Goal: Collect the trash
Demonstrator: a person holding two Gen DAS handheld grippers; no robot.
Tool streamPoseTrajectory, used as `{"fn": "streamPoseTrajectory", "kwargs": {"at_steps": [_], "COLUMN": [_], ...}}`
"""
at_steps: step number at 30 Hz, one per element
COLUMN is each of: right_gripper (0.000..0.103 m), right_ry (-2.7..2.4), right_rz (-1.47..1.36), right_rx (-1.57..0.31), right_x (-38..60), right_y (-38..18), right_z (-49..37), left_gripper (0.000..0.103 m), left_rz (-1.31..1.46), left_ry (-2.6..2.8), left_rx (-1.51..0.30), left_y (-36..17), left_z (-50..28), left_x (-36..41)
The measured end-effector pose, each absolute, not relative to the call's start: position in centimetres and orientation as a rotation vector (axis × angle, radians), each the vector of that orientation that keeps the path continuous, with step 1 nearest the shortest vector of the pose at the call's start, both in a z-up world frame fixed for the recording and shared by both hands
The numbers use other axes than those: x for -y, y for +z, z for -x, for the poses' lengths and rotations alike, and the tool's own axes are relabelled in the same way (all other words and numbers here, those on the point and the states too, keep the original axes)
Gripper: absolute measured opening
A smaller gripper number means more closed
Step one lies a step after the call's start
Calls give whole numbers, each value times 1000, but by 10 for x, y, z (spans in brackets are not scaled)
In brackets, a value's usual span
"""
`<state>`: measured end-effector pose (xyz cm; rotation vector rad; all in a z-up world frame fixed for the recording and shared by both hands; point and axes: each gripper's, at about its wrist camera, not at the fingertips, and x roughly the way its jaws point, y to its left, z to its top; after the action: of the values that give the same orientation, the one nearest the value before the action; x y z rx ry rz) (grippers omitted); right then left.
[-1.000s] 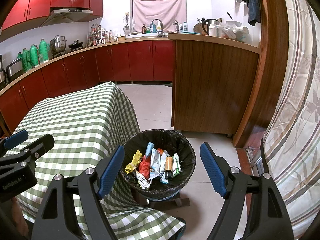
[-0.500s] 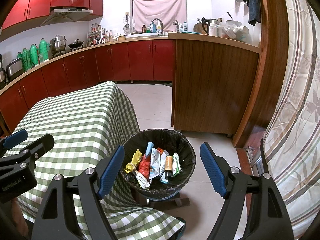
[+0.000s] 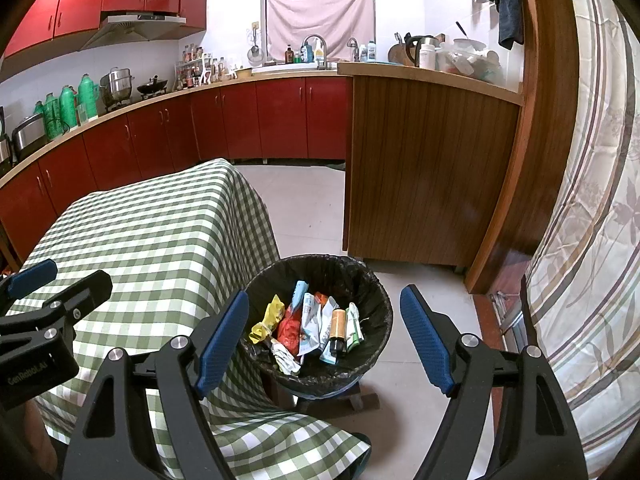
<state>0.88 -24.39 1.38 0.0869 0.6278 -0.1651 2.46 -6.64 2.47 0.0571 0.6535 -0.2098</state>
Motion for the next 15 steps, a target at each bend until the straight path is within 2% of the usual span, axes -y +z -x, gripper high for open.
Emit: {"fn": "streamPoseTrajectory", "kwargs": {"at_steps": [15], "right_gripper": [76], "right_ry": [-165], "right_rz": [-86], "right_rx": [-627], "right_x": [244], "right_y": [14], "right_z": [-9], "left_gripper": [99], "left_rz": [-2], "left_ry": [-236], "left_rx": [-679], "left_y": [22], "left_z": [-28], "left_x": [67]}}
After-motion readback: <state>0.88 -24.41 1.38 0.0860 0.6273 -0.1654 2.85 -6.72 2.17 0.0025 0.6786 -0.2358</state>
